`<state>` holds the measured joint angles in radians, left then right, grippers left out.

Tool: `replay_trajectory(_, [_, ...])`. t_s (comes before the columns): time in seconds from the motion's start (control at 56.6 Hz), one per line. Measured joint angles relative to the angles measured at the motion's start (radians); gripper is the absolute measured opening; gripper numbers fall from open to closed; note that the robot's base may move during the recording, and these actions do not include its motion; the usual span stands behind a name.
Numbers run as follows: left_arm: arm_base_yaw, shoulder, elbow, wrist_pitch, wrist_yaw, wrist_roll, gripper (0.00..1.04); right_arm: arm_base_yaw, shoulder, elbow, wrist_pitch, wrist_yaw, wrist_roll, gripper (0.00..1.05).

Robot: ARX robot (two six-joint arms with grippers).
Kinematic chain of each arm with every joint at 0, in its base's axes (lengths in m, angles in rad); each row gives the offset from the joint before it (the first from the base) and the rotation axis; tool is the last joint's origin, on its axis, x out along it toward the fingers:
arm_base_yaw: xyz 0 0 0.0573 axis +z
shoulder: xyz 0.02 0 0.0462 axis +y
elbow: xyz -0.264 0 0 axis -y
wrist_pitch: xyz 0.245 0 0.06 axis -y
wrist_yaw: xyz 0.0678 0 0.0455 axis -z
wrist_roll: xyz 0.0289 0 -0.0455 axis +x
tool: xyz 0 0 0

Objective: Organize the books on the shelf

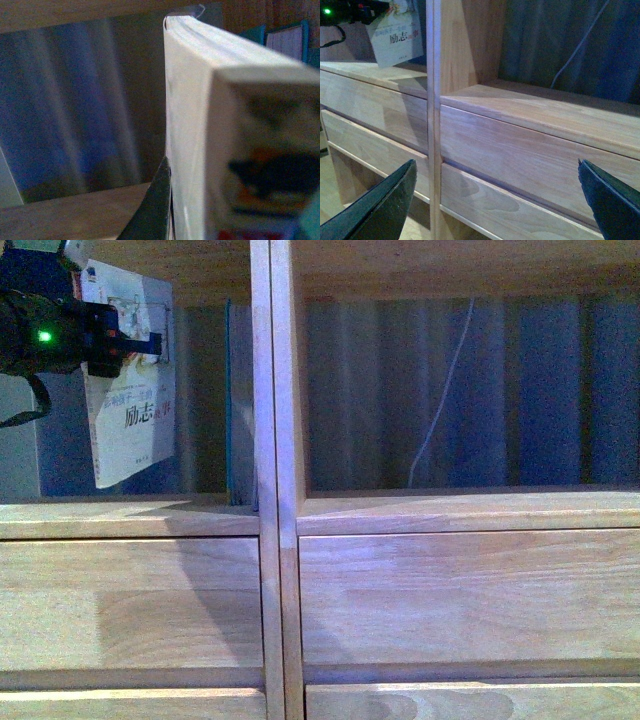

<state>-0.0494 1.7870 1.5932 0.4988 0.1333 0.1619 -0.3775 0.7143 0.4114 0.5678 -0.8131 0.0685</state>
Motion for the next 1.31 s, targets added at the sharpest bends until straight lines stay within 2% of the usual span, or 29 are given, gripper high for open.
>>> replay_trajectory(0.459, [-0.041, 0.182, 0.239, -0.096, -0.068, 0.036, 0.07, 0.000, 0.000, 0.000, 0.000, 0.000, -0.006, 0.98])
replay_trajectory(0.883, [-0.121, 0.312, 0.391, -0.166, -0.205, 0.061, 0.07, 0.000, -0.001, 0.000, 0.000, 0.000, -0.006, 0.98])
replay_trajectory(0.971, [-0.130, 0.317, 0.395, -0.165, -0.213, 0.060, 0.21, 0.000, -0.001, 0.000, 0.000, 0.000, -0.006, 0.98])
replay_trajectory(1.13, [-0.142, 0.326, 0.387, -0.138, -0.227, 0.033, 0.56, 0.000, -0.001, 0.000, 0.000, 0.000, -0.006, 0.98])
replay_trajectory(1.218, [-0.140, 0.326, 0.375, -0.124, -0.231, 0.022, 0.68, 0.000, -0.001, 0.000, 0.000, 0.000, -0.006, 0.98])
replay_trajectory(1.306, [-0.135, 0.315, 0.336, -0.104, -0.235, -0.005, 0.86, 0.000, -0.001, 0.000, 0.000, 0.000, -0.006, 0.98])
